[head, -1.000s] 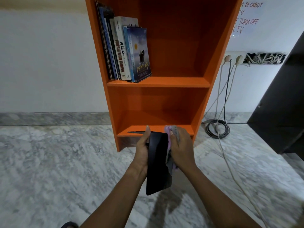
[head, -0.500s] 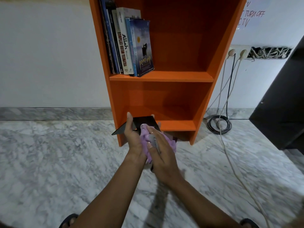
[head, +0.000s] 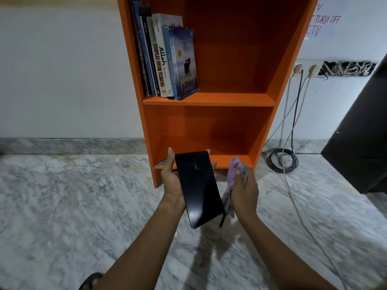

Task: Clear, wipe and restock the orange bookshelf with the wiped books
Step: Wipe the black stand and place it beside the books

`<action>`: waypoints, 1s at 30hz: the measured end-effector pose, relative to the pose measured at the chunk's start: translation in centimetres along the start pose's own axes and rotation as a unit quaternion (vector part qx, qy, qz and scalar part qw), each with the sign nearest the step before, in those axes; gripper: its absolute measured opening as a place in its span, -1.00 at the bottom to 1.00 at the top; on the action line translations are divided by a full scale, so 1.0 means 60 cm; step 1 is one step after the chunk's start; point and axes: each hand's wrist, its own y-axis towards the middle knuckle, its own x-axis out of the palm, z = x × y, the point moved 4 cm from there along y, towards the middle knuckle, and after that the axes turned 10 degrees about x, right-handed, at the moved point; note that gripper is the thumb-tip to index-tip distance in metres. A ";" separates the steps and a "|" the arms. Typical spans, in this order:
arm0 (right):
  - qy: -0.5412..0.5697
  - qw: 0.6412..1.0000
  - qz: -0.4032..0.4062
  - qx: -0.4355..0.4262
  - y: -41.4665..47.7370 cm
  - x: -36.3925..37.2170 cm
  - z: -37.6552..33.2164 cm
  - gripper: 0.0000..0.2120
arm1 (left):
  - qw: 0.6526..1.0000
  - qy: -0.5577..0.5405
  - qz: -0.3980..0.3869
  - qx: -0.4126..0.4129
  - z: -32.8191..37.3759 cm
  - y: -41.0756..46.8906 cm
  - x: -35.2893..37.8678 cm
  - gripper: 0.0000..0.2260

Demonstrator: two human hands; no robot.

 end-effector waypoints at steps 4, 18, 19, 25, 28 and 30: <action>-0.004 0.990 -0.025 -0.139 -0.013 0.023 -0.069 -0.68 | 0.998 0.027 0.041 0.034 -0.005 0.003 -0.018 -0.34; -0.229 0.953 -0.007 -0.198 -0.002 0.054 -0.051 -0.54 | 0.996 0.078 -0.033 0.002 -0.049 -0.035 0.030 -0.45; -0.230 0.954 0.005 -0.191 0.008 0.047 -0.046 -0.57 | 0.996 0.080 -0.032 0.001 -0.050 -0.035 0.027 -0.45; -0.158 0.986 0.013 -0.058 0.066 -0.009 -0.018 -0.88 | 0.995 0.096 -0.001 -0.001 -0.041 -0.029 -0.002 -0.53; -0.154 0.985 0.020 -0.075 0.068 -0.019 -0.004 -0.77 | 0.996 0.081 0.021 0.010 -0.029 -0.020 -0.007 -0.45; -0.140 0.982 -0.026 -0.122 0.043 -0.001 -0.009 -0.73 | 0.997 0.057 0.041 0.030 -0.018 -0.009 -0.015 -0.45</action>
